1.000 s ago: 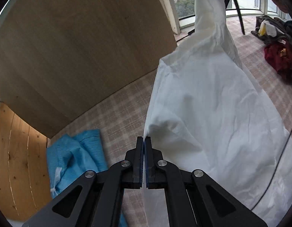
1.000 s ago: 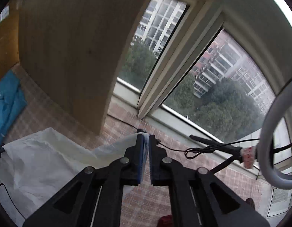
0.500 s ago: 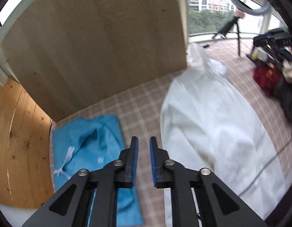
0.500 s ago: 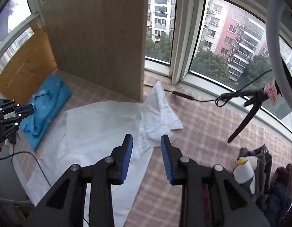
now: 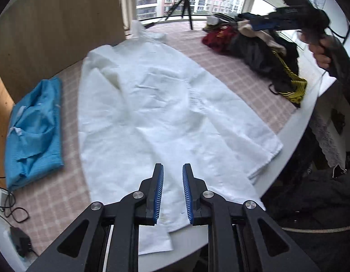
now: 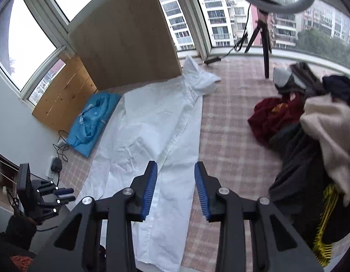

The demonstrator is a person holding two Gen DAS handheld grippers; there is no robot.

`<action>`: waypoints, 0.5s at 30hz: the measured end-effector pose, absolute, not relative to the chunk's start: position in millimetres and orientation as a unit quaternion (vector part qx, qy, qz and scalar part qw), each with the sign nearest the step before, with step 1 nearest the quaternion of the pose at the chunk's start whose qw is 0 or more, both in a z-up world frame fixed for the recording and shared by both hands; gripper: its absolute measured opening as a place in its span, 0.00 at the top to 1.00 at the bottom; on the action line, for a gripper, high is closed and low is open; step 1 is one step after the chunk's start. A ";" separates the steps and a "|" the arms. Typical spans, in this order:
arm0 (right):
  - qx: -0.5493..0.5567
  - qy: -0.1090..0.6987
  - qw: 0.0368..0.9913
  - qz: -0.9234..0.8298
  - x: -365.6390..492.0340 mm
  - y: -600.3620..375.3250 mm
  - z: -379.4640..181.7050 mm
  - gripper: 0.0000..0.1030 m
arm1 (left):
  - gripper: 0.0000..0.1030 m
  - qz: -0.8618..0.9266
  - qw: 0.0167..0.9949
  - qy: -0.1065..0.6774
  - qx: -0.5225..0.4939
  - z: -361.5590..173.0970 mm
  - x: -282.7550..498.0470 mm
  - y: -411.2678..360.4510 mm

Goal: Fold clothes

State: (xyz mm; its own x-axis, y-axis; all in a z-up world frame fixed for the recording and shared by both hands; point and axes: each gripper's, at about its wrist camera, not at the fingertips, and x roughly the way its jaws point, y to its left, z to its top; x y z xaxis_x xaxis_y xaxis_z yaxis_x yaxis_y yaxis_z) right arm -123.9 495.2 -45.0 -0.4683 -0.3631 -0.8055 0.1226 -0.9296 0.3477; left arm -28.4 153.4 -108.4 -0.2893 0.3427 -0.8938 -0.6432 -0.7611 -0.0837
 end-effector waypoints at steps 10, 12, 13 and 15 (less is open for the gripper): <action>0.527 -0.082 0.171 -0.828 -232.5 466.3 -117.3 0.67 | 0.83 0.779 0.280 0.137 -0.544 -147.8 37.8 216.9; 0.543 -0.071 0.188 -0.815 -255.8 456.7 -136.0 0.67 | 0.83 0.786 0.245 0.102 -0.558 -151.0 40.9 219.1; 0.550 -0.065 0.194 -0.809 -266.3 452.3 -145.0 0.67 | 0.83 0.791 0.231 0.089 -0.559 -151.8 45.0 221.1; 0.560 -0.055 0.198 -0.803 -285.0 446.6 -160.8 0.67 | 0.81 0.800 0.203 0.076 -0.559 -153.9 54.1 228.6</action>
